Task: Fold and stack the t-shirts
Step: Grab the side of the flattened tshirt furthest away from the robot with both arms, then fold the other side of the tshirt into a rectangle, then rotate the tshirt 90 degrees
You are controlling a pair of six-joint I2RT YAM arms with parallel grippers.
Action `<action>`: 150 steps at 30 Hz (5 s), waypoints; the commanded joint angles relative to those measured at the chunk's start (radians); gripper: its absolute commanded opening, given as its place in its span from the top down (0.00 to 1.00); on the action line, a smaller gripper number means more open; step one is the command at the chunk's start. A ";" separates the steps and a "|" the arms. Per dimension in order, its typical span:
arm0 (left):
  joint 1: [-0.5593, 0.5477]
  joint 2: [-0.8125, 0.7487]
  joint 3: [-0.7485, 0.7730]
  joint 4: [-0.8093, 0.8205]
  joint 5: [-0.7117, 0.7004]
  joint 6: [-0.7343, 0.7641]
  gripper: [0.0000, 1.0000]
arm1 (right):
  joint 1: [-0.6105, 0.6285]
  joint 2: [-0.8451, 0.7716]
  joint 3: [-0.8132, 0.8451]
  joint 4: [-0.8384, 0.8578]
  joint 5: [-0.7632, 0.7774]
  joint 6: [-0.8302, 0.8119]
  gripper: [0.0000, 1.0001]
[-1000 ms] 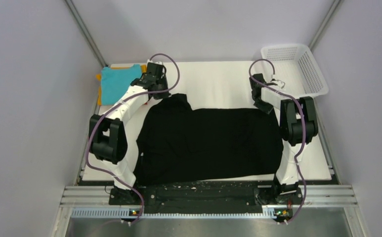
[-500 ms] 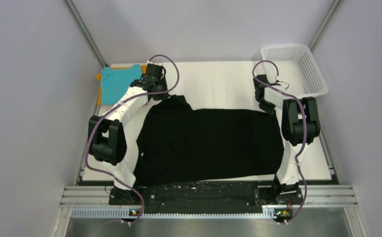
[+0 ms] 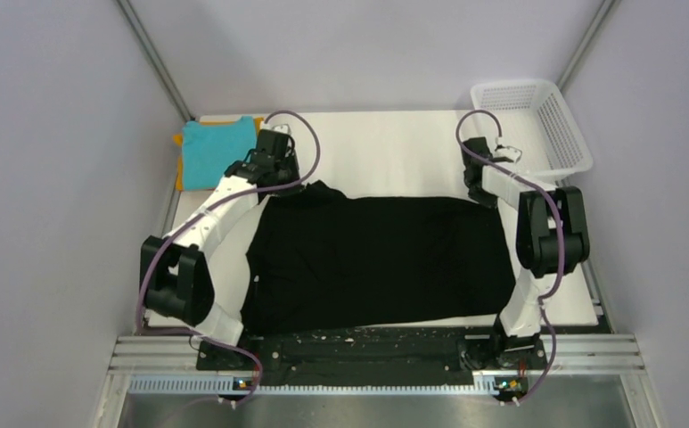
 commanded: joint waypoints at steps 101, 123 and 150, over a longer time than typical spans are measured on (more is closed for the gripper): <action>-0.778 -0.331 -0.551 0.167 0.106 -0.435 0.01 | 0.016 -1.097 -0.567 -0.084 -0.306 -0.142 0.01; -0.220 -0.425 -0.706 0.306 -0.005 -0.420 0.01 | -0.019 -0.574 -0.561 0.344 -0.598 -0.235 0.01; -0.020 1.120 0.989 0.490 0.546 -0.636 0.01 | 0.188 -0.818 -0.808 0.079 -0.688 0.105 0.02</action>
